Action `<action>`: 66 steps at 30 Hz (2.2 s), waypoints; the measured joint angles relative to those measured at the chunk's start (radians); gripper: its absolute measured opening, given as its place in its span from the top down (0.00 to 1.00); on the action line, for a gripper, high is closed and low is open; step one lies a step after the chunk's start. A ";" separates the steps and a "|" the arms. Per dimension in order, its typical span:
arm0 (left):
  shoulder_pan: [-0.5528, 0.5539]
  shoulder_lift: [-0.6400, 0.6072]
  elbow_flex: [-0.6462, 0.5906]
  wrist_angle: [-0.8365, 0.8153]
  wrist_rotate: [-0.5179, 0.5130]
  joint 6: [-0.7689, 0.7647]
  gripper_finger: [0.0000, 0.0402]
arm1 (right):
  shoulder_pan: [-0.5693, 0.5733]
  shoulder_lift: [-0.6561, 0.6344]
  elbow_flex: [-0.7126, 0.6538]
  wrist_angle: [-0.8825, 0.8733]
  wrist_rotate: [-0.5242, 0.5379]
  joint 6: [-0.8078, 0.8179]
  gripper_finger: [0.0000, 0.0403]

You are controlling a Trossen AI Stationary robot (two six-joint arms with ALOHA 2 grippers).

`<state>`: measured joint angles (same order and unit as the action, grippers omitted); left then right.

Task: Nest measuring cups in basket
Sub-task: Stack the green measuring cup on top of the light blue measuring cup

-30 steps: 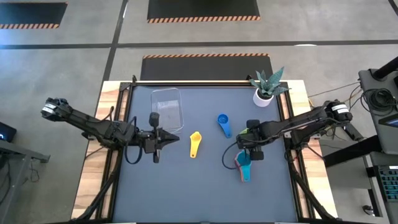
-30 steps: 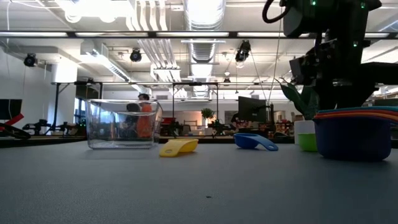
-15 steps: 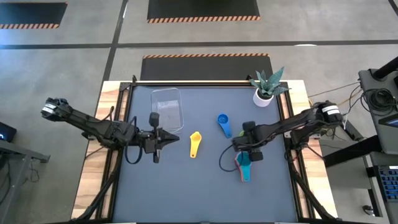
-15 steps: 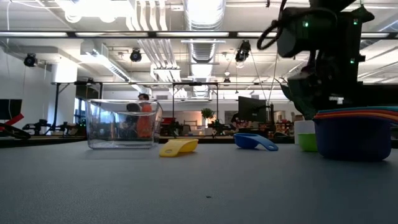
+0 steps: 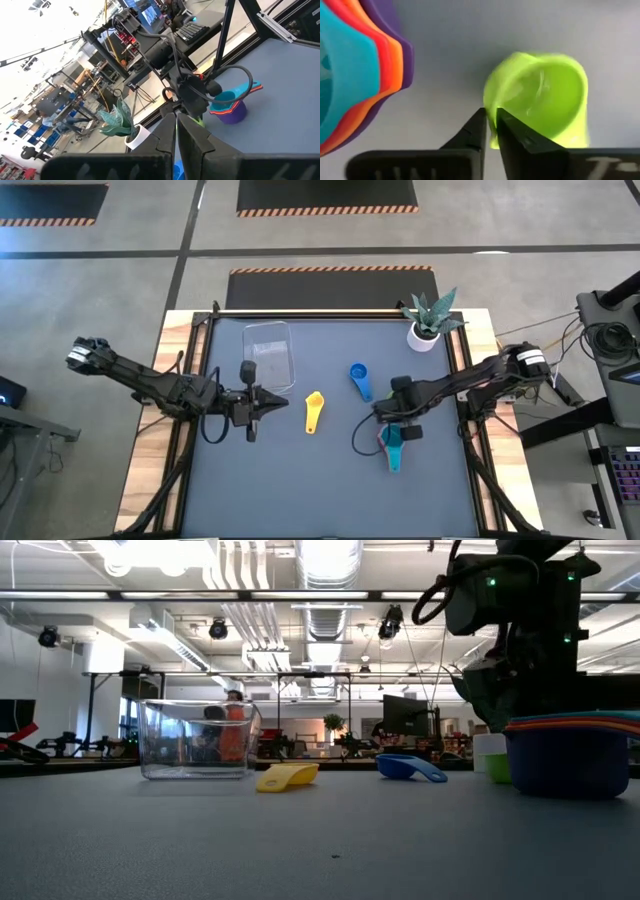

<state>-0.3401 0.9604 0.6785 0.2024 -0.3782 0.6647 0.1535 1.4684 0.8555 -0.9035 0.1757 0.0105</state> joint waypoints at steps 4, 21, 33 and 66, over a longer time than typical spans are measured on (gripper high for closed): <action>0.000 0.000 0.000 0.000 0.000 0.000 1.00 | 0.000 -0.023 0.000 -0.001 0.000 0.018 0.97; 0.000 0.000 0.000 0.003 0.000 0.002 1.00 | -0.062 -0.167 0.137 -0.098 0.004 0.393 0.98; 0.000 0.000 0.000 0.003 0.000 0.003 1.00 | -0.020 -0.079 0.475 -0.204 -0.110 0.846 0.98; 0.000 0.000 0.000 0.003 0.000 0.008 1.00 | 0.164 0.246 0.679 -0.406 -0.307 1.616 0.97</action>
<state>-0.3401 0.9604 0.6785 0.2054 -0.3782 0.6723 0.3175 1.7140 1.5341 -1.3094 -0.1316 1.6264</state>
